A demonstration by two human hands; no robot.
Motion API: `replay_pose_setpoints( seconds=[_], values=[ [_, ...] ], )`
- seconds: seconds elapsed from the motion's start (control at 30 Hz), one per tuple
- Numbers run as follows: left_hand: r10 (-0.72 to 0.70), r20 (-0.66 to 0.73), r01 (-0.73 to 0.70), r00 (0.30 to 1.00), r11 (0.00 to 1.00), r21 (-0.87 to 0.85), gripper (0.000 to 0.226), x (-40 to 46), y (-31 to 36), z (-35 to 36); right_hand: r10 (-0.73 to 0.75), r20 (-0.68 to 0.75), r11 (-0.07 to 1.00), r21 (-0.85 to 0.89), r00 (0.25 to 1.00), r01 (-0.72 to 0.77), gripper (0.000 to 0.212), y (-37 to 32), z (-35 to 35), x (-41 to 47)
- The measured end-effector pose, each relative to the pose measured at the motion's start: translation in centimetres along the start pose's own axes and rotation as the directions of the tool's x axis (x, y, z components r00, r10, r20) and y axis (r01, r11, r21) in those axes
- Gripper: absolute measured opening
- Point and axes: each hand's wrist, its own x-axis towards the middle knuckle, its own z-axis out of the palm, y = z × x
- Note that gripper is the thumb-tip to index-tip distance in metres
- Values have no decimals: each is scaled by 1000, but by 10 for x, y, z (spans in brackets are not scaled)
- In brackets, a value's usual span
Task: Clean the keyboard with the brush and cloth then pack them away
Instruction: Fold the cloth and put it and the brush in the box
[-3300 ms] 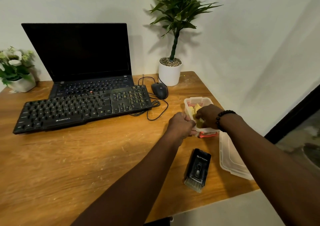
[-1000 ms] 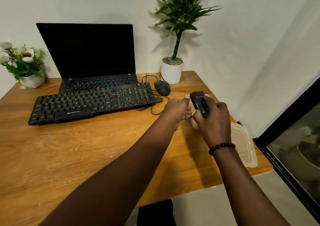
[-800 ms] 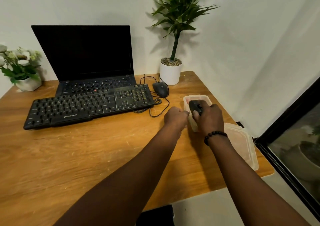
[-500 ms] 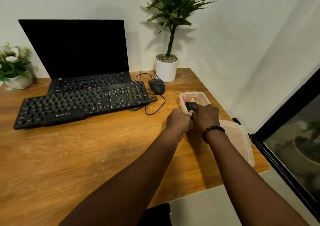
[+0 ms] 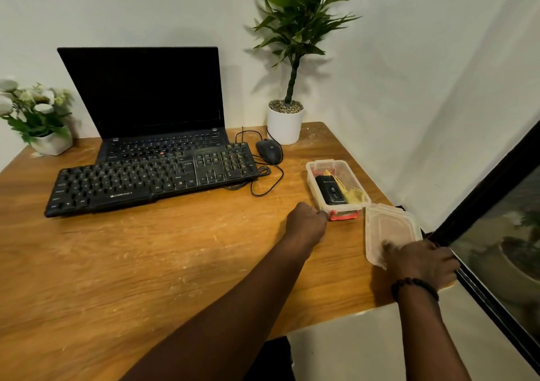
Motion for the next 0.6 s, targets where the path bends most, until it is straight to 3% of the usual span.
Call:
replay_pose_setpoints(
  seconds=[0.1, 0.17, 0.27, 0.4, 0.47, 0.53, 0.6],
  values=[
    [-1, 2, 1, 1000, 1000, 10, 25, -4, 1, -1, 30, 112, 999, 32, 993, -34, 84, 2, -7, 16],
    [13, -3, -13, 1000, 999, 38, 33, -4, 0, -1, 15, 196, 989, 141, 981, -43, 77, 5, -12, 28],
    [42, -32, -39, 999, 995, 90, 36, -3, -1, -3, -157, 186, 910, 409, 970, 69, 31, 5, -29, 41],
    [76, -72, -68, 995, 992, 110, 29, 4, 1, -6, -231, -53, 769, 602, 972, 215, 14, -19, -61, 39],
    [89, -86, -82, 992, 993, 80, 19, 5, 5, -7, -255, -246, 766, 539, 935, 351, 18, -40, -75, 32],
    [98, -102, -95, 990, 995, 41, 7, 8, 9, -9, -356, -400, 757, 406, 844, 512, 22, -66, -82, 22],
    [101, -94, -103, 990, 995, -14, 6, 13, 13, -10, -504, -455, 723, 242, 734, 646, 27, -94, -77, 12]
  ],
)
